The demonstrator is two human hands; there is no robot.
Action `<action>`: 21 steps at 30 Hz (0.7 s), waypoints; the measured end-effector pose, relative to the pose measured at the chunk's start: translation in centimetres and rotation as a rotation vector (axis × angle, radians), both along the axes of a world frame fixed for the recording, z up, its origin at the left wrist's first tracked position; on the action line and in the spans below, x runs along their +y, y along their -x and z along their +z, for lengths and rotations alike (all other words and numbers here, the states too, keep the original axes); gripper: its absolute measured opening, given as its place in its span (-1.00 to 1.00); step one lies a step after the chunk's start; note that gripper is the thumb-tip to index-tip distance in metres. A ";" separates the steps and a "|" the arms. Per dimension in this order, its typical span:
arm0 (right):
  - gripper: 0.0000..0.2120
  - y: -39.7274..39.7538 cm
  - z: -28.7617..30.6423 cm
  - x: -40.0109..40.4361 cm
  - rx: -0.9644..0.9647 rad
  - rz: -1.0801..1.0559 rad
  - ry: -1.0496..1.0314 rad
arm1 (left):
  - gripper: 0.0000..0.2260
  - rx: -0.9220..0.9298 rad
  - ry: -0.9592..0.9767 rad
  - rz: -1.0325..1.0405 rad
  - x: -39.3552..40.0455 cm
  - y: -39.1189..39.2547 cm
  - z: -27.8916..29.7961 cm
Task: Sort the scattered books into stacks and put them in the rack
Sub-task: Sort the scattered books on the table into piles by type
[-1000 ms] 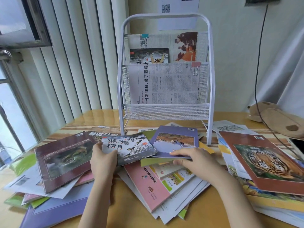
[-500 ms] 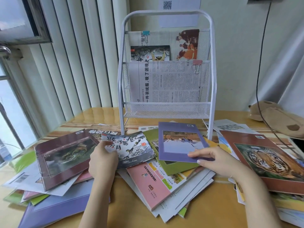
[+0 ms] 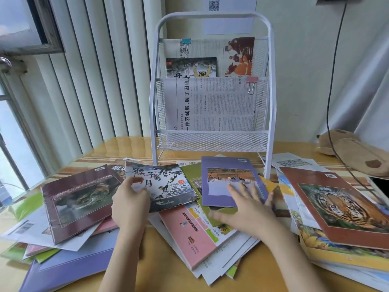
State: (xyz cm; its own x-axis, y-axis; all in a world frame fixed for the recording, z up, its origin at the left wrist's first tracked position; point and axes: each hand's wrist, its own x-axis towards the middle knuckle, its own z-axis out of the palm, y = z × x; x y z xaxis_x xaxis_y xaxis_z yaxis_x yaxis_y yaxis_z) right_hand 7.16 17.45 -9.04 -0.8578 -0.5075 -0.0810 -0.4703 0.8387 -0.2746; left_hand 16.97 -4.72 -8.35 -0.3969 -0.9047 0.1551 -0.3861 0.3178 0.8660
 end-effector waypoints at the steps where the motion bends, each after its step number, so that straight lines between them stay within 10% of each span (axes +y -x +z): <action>1: 0.12 -0.4 -0.1 -0.3 -0.001 0.033 -0.032 | -0.69 0.006 -0.006 -0.004 0.0 0.0 0.0; 6: 0.09 -1.5 0.0 -1.5 0.006 0.074 -0.095 | -0.72 0.029 -0.013 0.014 -0.2 -0.1 0.1; 13: -0.56 -2.6 2.3 -1.0 0.087 0.146 0.281 | -0.69 0.036 -0.022 0.026 -0.1 -0.3 0.3; 21: -0.81 0.1 2.7 1.1 0.773 0.030 0.653 | -0.74 0.023 -0.063 -0.185 -0.9 0.3 -0.2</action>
